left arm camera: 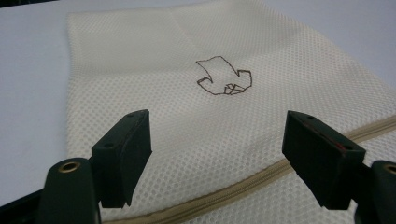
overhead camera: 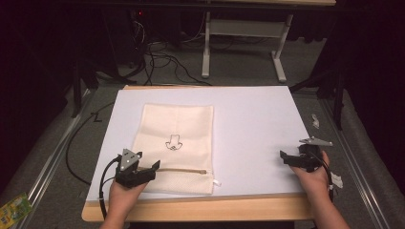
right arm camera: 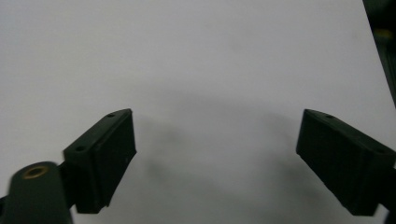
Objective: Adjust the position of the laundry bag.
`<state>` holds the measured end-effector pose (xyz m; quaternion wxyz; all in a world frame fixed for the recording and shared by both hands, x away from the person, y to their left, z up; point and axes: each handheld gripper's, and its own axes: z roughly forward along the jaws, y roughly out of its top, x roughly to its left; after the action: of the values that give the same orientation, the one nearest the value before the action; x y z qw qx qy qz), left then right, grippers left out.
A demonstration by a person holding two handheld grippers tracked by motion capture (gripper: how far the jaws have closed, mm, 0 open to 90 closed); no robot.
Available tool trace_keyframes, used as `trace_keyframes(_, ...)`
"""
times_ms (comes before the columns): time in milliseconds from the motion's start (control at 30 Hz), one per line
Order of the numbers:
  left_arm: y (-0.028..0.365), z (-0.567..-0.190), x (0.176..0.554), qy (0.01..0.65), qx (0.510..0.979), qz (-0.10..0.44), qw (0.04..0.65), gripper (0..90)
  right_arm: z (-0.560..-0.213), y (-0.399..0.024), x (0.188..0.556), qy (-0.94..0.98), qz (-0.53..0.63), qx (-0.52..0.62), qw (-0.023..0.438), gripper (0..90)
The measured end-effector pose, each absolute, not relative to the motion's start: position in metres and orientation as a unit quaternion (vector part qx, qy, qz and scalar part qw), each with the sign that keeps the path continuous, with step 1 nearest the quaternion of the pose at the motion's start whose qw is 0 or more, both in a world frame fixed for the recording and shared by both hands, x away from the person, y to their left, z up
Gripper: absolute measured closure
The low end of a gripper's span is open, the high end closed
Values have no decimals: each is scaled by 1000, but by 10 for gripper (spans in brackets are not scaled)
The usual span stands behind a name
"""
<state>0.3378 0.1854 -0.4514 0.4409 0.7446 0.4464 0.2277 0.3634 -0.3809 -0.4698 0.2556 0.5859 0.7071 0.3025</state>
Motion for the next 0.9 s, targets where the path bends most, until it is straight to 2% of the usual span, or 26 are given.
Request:
trace_keyframes(100,190,-446,333,451,733,236,451,243,-457,-365,346,726,335,530,283,91)
trace_keyframes(367,196,-448,337,455,731,239,450,243,-454,-354,341,726,344,524,284,92)
trace_keyframes(433,198,-449,339,457,739,241,433,258,-454,-355,341,725,344,525,284,92)
trace_keyframes(533,207,-453,345,484,739,236,405,308,-453,-355,340,725,346,523,285,92)
trace_keyframes(733,234,-471,358,539,732,239,341,472,-454,-349,339,735,344,510,286,105)
trace_keyframes(800,239,-476,361,551,726,219,348,505,-455,-347,339,736,343,509,285,110)
trace_keyframes(900,236,-479,364,554,729,199,349,622,-454,-345,338,739,344,503,286,119)
